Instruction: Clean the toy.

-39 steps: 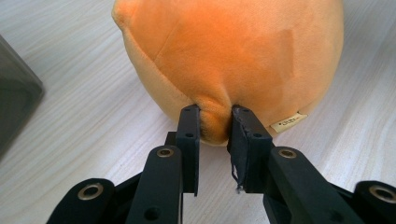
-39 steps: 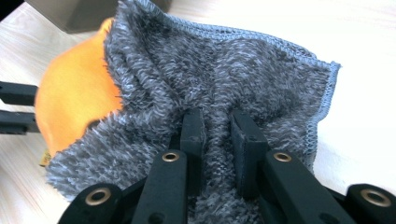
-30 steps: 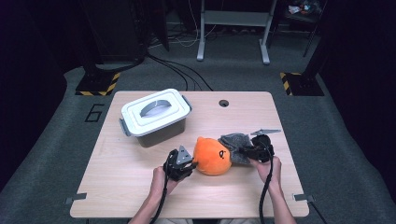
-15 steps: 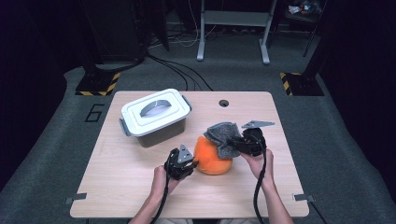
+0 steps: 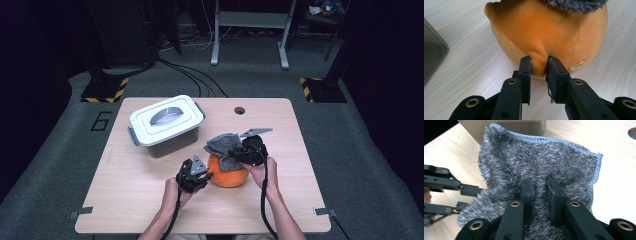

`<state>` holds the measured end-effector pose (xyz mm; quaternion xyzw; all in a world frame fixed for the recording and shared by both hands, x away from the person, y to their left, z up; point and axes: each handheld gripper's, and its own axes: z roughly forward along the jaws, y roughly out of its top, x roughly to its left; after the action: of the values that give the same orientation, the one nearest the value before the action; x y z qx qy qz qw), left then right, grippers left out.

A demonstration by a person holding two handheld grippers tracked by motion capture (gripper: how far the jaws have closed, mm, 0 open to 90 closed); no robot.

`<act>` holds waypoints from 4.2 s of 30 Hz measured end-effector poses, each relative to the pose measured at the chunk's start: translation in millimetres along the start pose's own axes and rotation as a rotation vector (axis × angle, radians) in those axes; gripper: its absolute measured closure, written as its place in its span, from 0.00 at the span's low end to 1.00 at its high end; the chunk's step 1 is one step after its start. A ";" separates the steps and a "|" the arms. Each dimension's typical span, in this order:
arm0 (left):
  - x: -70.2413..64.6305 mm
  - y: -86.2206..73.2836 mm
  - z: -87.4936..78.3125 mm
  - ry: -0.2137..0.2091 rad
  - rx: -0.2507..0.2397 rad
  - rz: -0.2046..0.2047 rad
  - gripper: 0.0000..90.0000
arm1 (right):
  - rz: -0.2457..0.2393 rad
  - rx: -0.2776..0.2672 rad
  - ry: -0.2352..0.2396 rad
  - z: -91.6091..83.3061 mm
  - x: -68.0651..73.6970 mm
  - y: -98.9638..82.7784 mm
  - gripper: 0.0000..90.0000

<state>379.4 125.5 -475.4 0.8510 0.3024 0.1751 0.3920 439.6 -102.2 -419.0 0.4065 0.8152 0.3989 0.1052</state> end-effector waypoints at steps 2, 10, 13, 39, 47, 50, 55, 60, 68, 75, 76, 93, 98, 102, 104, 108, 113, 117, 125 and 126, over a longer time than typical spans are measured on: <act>-0.8 0.3 0.1 -0.001 -0.004 -0.003 0.82 | 0.003 0.006 -0.002 -1.0 -2.7 -0.8 0.85; -1.0 0.6 -0.6 -0.009 -0.001 -0.002 0.82 | 0.048 0.017 -0.028 -7.6 -21.1 -12.3 0.85; -0.9 0.7 -0.3 -0.003 -0.005 -0.008 0.82 | 0.064 0.021 -0.039 -10.7 -27.4 -18.1 0.85; 4.1 0.1 1.3 0.004 0.002 -0.067 0.82 | 0.128 0.014 -0.170 -38.5 -59.5 -66.9 0.85; 5.4 5.2 2.4 0.014 0.008 -0.100 0.82 | 0.040 -0.068 -0.146 -53.1 -25.9 -41.1 0.85; 5.0 6.9 2.8 0.019 0.008 -0.104 0.82 | -0.018 -0.074 -0.133 -51.5 -8.0 -30.4 0.85; 4.3 9.2 3.3 0.024 0.008 -0.109 0.82 | -0.098 -0.050 -0.127 -38.8 15.0 -15.1 0.85; 3.6 11.2 3.7 0.024 0.008 -0.109 0.82 | -0.142 -0.015 -0.129 -20.1 32.4 -6.8 0.85; 4.6 11.2 4.4 0.022 0.014 -0.131 0.82 | -0.187 0.015 -0.152 -10.5 37.4 -8.7 0.85; 5.1 10.2 4.5 0.017 0.012 -0.139 0.82 | -0.139 0.022 -0.184 -22.7 24.5 -22.8 0.85; 5.2 10.1 4.5 0.016 0.011 -0.140 0.82 | -0.126 0.022 -0.193 -24.5 21.2 -26.3 0.85; 5.1 11.5 4.4 0.022 0.015 -0.139 0.82 | -0.036 0.024 -0.247 -42.9 -12.8 -54.8 0.85; 4.1 12.6 4.6 0.024 0.013 -0.144 0.82 | -0.089 -0.036 -0.216 -50.5 2.5 -37.9 0.85; 3.6 12.9 4.9 0.027 0.010 -0.144 0.82 | -0.129 -0.043 -0.190 -45.0 21.9 -24.0 0.85; 3.5 12.8 4.8 0.027 0.012 -0.145 0.82 | -0.167 -0.035 -0.179 -37.3 32.5 -16.8 0.85; 4.3 12.2 4.9 0.027 0.012 -0.148 0.82 | -0.202 0.012 -0.179 -22.0 43.0 -10.3 0.85; 5.2 11.3 5.2 0.022 0.007 -0.151 0.82 | -0.183 0.020 -0.198 -16.6 39.7 -18.2 0.85; 5.2 11.4 5.6 0.021 0.006 -0.155 0.82 | -0.176 0.018 -0.211 -24.1 32.2 -27.1 0.85; 5.7 10.4 6.1 0.014 -0.001 -0.156 0.82 | -0.086 0.016 -0.215 -32.3 11.1 -48.1 0.85; 5.9 10.3 5.9 0.013 0.001 -0.152 0.82 | -0.078 0.016 -0.221 -32.5 9.2 -49.8 0.85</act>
<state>390.9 120.8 -470.8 0.8246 0.3689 0.1500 0.4019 388.7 -131.2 -432.9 0.4168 0.8170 0.3409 0.2065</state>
